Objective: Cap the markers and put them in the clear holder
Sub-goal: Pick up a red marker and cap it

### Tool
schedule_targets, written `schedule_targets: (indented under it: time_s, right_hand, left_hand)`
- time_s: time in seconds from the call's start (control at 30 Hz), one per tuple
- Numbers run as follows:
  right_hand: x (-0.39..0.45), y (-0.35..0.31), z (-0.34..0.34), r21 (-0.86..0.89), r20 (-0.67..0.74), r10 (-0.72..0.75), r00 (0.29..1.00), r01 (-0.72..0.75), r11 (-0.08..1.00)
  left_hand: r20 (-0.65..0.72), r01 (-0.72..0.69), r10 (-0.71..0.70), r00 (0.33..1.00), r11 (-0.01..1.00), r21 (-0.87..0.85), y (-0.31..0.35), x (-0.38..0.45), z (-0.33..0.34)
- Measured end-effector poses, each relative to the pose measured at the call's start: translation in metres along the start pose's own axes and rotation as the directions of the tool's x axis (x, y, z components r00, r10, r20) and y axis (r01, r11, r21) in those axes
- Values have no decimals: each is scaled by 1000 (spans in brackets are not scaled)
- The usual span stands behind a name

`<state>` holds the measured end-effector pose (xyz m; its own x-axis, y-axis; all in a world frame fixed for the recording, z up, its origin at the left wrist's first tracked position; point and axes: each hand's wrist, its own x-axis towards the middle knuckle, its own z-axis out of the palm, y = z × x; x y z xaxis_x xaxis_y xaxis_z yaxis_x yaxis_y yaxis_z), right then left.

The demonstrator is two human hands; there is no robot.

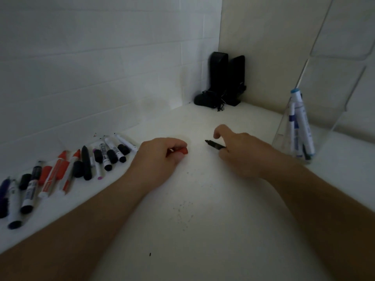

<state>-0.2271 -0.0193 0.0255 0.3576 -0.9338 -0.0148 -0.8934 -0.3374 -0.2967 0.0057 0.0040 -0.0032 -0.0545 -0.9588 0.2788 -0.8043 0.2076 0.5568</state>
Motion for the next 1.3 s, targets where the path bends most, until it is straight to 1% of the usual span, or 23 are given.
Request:
schedule_targets:
  time_s: [0.1, 0.2, 0.3, 0.4, 0.5, 0.63, 0.83, 0.97, 1.0, 1.13, 1.23, 1.3]
  right_hand:
    - [5, 3, 6, 197, -110, 29, 993, -7, 980]
    - [6, 3, 10, 355, -220, 2, 975, 78, 932]
    - [5, 0, 14, 441, -250, -54, 967, 163, 883]
    - [3, -5, 16, 422, -290, -77, 954, 199, 885]
    - [2, -10, 19, 344, -316, -141, 938, 252, 904]
    - [4, -12, 20, 255, -304, -211, 929, 293, 922]
    - [7, -10, 22, 155, -303, -210, 930, 265, 952]
    - [10, -10, 24, 52, -325, -234, 916, 264, 963]
    - [11, -10, 24, 39, -338, -238, 911, 267, 963]
    - [12, -11, 24, 11, -370, -255, 893, 279, 960]
    - [12, -11, 24, 11, -354, -270, 896, 292, 956]
    - [12, -12, 25, 48, -332, -269, 904, 301, 952]
  left_hand:
    - [-58, 29, -36, 998, 993, -117, -3, 2, -2]
    - [-94, 70, -92, 991, 975, -211, -7, 3, -5]
    - [-104, 79, -113, 988, 954, -288, -9, 3, -5]
    - [-94, 71, -102, 990, 956, -285, -9, 3, -4]
    - [-103, 37, -62, 993, 972, -230, -8, 3, -3]
    - [-96, 16, -35, 995, 983, -185, -6, 2, -3]
    - [-75, -46, 36, 997, 989, -142, -4, 1, -1]
    - [-46, -130, 126, 991, 989, -74, -2, -1, 0]
    - [-35, -126, 124, 992, 990, -57, -1, -1, 0]
    - [-15, -20, 19, 1000, 998, -67, 2, -1, -1]
    - [23, -59, 59, 998, 998, -23, 5, -1, 3]
    - [42, -95, 97, 994, 995, -42, 4, -2, 3]
